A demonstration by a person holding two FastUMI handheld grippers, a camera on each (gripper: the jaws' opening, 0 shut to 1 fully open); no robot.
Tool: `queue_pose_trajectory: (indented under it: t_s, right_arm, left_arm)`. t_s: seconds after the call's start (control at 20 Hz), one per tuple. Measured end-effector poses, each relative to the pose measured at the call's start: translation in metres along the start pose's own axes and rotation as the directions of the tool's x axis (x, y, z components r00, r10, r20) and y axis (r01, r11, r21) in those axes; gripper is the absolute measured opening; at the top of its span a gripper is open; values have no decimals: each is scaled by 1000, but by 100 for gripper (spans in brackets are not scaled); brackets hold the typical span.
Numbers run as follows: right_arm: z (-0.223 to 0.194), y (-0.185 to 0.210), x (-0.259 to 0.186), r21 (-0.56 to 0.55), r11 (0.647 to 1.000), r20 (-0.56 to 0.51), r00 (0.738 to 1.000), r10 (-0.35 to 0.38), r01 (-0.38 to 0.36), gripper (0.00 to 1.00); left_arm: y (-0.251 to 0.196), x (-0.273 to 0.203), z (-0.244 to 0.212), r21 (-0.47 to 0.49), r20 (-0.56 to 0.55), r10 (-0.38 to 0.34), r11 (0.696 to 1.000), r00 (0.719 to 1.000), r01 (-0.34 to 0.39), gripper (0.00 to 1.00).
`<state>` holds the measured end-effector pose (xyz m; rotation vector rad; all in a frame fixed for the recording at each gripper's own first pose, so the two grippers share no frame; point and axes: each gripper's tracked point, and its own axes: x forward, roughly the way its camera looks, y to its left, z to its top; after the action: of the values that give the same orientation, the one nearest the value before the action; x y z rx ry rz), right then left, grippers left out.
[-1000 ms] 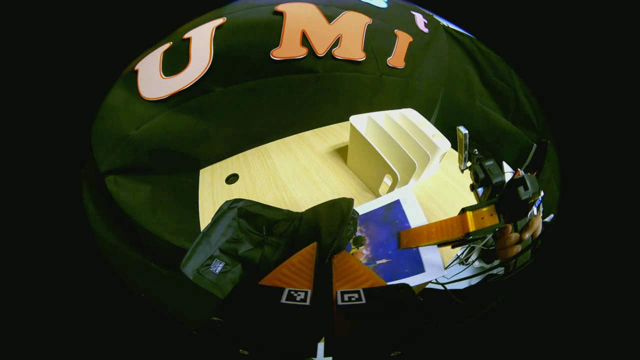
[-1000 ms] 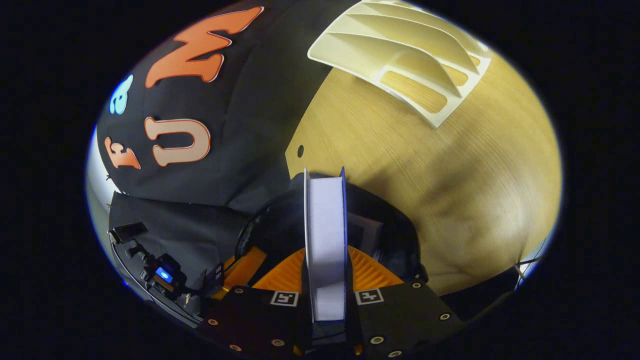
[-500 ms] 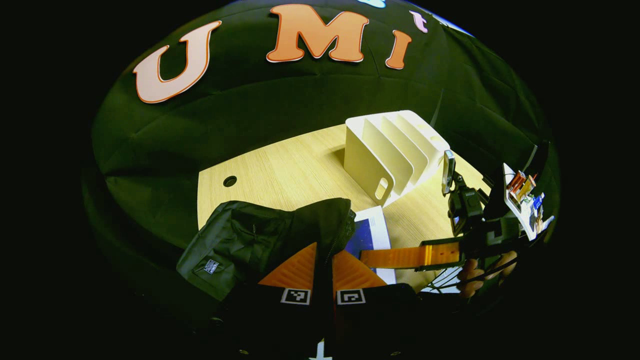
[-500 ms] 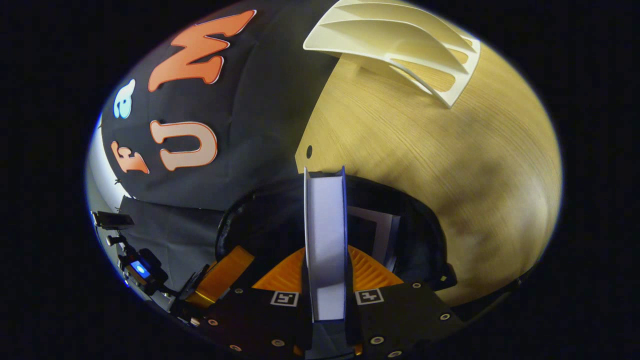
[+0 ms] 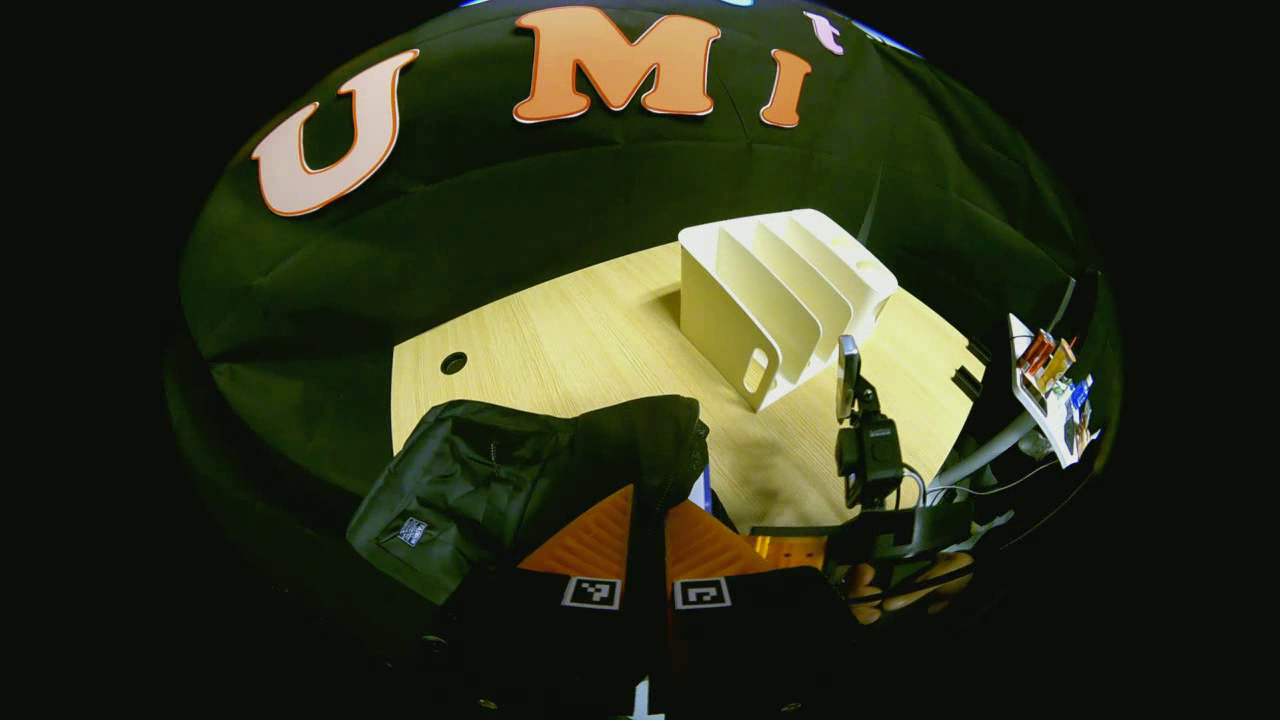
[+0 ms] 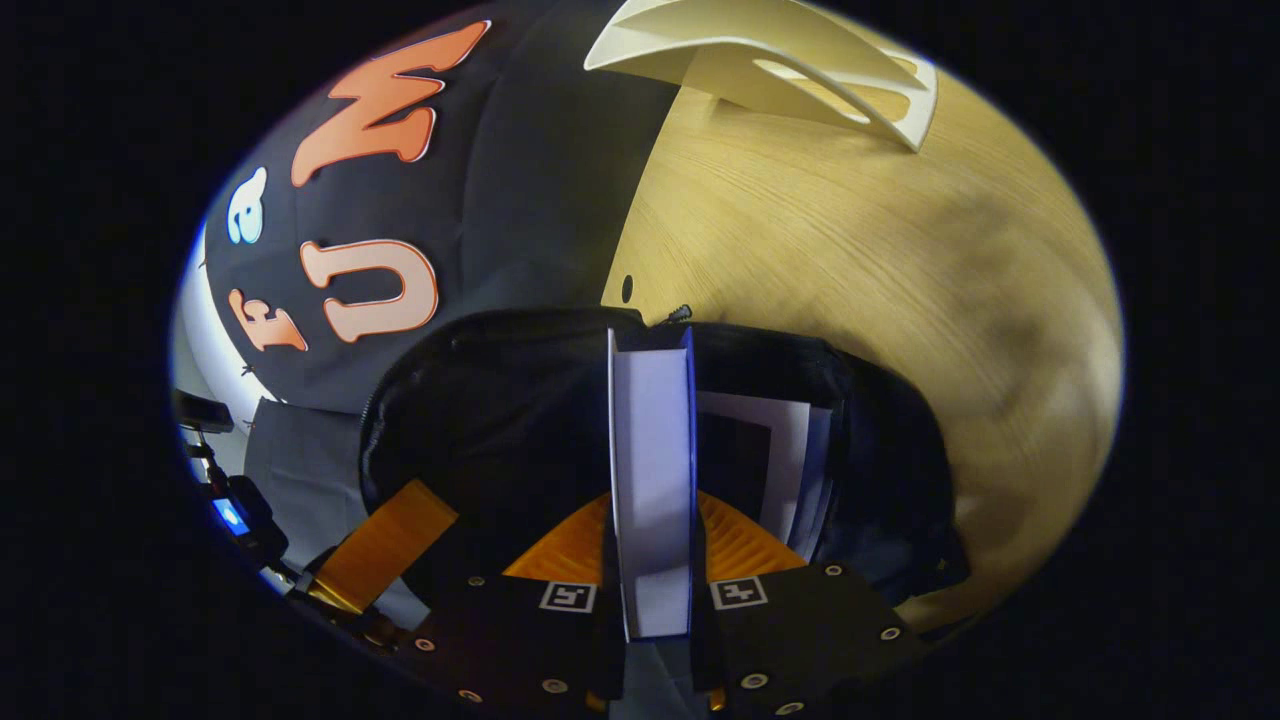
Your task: Open the schoolbag, grab two books from the bookshelf and put them into the schoolbag.
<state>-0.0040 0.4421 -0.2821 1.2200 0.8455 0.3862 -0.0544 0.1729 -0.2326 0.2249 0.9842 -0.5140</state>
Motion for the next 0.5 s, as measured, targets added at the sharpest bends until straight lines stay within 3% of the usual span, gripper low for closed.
queue_pose_trajectory:
  t_s: [0.15, 0.3, 0.5]
  right_arm:
    - [-12, -5, 14, 20, 1000, -29, 1000, 12, -11, 29]
    - [-22, -12, 22, 43, 999, -84, 996, -23, 27, 36]
    - [-34, -41, 18, -39, 983, -194, 964, -183, 179, 52]
  left_arm:
    - [-3, 2, -1, 3, -4, 3, 1000, 1000, -3, 5]
    - [1, 2, -7, -11, -12, 4, 1000, 1000, -4, 5]
    - [12, -1, -8, -7, -2, 26, 1000, 1000, -26, 5]
